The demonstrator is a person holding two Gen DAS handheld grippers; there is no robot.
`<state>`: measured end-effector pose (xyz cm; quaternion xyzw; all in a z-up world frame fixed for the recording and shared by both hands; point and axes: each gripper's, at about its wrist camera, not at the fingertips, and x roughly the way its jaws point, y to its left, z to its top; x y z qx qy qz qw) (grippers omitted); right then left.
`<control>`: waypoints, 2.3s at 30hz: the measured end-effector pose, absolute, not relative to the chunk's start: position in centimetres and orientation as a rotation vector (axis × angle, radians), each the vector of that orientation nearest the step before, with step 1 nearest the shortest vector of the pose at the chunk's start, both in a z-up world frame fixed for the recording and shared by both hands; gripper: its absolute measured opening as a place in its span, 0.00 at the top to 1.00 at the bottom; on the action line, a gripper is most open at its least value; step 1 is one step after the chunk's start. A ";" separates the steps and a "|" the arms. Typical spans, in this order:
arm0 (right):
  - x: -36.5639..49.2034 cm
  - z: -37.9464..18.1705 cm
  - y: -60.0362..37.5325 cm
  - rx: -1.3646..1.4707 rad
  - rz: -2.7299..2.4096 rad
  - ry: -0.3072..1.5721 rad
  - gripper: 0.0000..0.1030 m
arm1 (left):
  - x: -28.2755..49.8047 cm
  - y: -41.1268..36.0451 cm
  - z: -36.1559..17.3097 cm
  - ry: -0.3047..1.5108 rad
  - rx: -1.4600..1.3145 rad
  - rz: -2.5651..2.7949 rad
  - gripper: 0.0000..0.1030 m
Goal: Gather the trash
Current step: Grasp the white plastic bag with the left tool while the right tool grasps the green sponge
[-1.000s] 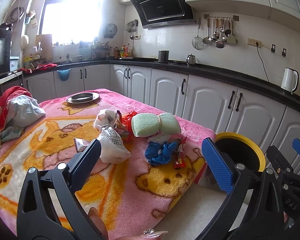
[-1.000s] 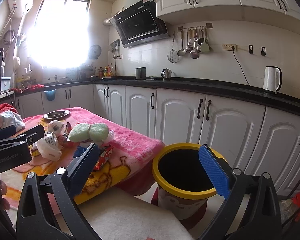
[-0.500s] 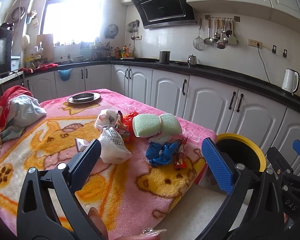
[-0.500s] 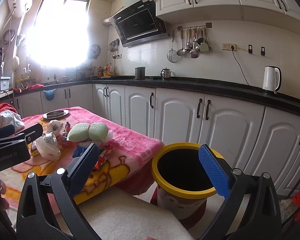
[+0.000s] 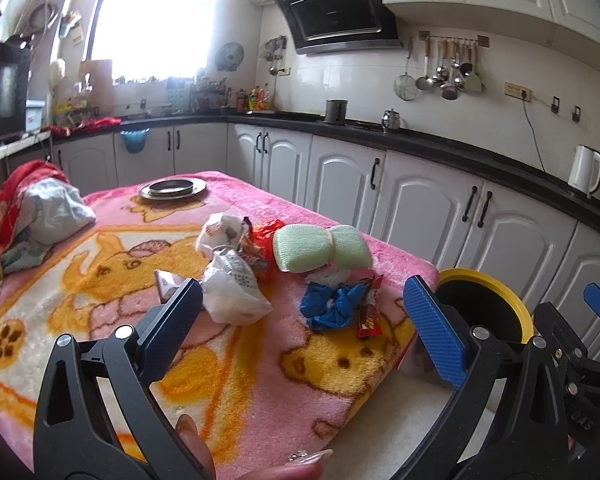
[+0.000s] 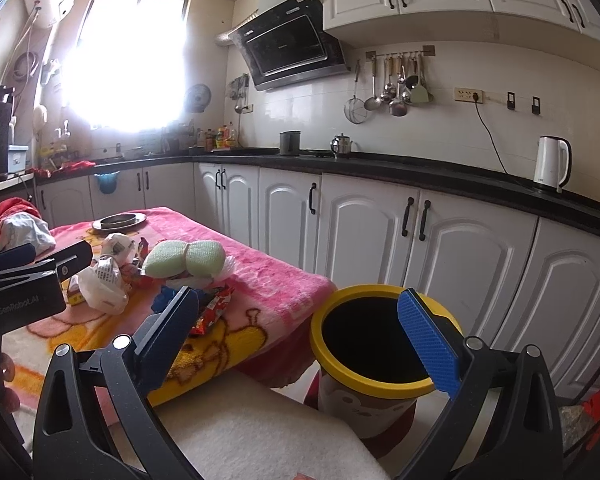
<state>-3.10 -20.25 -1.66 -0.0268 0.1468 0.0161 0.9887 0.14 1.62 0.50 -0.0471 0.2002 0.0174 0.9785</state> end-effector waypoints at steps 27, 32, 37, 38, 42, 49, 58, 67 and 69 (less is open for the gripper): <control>10.8 0.9 -13.2 -0.089 0.355 0.455 0.06 | 6.4 13.6 2.2 0.421 -0.242 0.195 0.10; 15.0 -0.7 -13.4 -0.059 0.332 0.539 0.06 | 9.5 12.6 0.8 0.492 -0.210 0.114 0.10; 18.2 -2.4 -13.1 -0.022 0.350 0.612 0.06 | 11.9 12.1 -1.2 0.593 -0.205 0.090 0.12; 18.8 -2.7 -13.0 -0.014 0.354 0.629 0.06 | 12.2 12.1 -1.5 0.605 -0.206 0.093 0.16; 20.8 -3.8 -12.2 0.013 0.384 0.672 0.06 | 13.2 11.7 -2.7 0.665 -0.202 0.099 0.24; 23.8 -5.8 -11.5 0.095 0.447 0.778 0.06 | 13.5 10.6 -4.6 0.727 -0.186 0.092 0.35; 24.6 -7.1 -12.1 0.201 0.561 0.886 0.39 | 12.7 10.6 -5.6 0.761 -0.213 0.071 0.53; 23.3 -6.0 -13.1 0.223 0.582 0.840 0.74 | 11.0 11.2 -5.6 0.767 -0.252 0.047 0.68; 22.7 -5.6 -13.1 0.216 0.592 0.823 0.77 | 10.6 11.2 -5.5 0.761 -0.253 0.038 0.72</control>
